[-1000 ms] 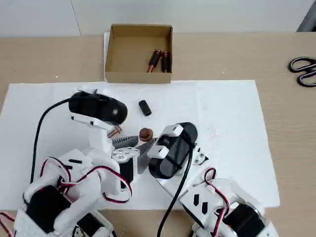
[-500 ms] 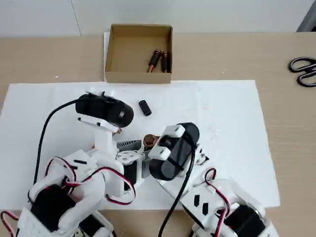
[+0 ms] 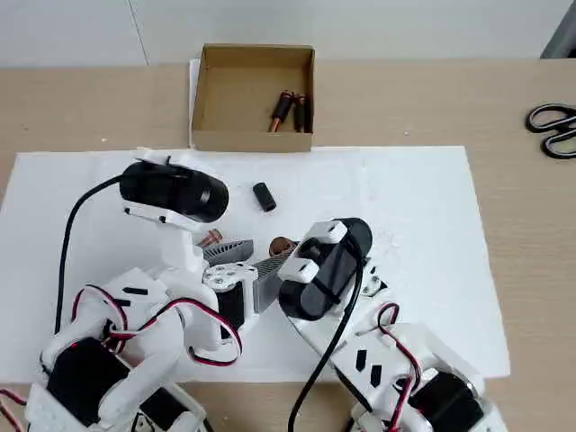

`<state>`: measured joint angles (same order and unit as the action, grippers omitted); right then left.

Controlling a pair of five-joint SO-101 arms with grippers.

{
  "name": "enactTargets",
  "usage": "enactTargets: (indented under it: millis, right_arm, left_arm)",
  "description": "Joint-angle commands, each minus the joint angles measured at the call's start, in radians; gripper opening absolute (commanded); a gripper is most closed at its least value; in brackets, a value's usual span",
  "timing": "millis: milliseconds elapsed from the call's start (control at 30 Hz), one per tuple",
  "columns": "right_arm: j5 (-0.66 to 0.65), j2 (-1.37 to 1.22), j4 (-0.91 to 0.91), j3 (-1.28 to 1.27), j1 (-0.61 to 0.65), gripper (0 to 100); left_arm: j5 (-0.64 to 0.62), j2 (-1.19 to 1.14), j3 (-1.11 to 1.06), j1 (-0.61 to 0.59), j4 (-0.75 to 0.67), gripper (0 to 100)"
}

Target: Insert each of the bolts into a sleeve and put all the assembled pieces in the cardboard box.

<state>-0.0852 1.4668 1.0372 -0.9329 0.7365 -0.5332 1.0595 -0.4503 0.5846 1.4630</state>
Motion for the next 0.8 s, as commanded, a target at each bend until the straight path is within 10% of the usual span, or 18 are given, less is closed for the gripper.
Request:
enactTargets:
  millis: [0,200,767]
  right_arm:
    - [-0.006,0.001,-0.036,0.009,-0.012,0.3]
    - [-0.005,0.001,-0.035,0.009,-0.012,0.3]
    - [0.044,-0.246,-0.166,0.110,-0.223,0.3]
  left_arm:
    - [0.005,0.006,0.039,-0.009,-0.037,18]
    - [0.005,0.006,0.039,-0.009,-0.083,0]
    - [0.009,-0.002,0.033,-0.284,-0.101,0]
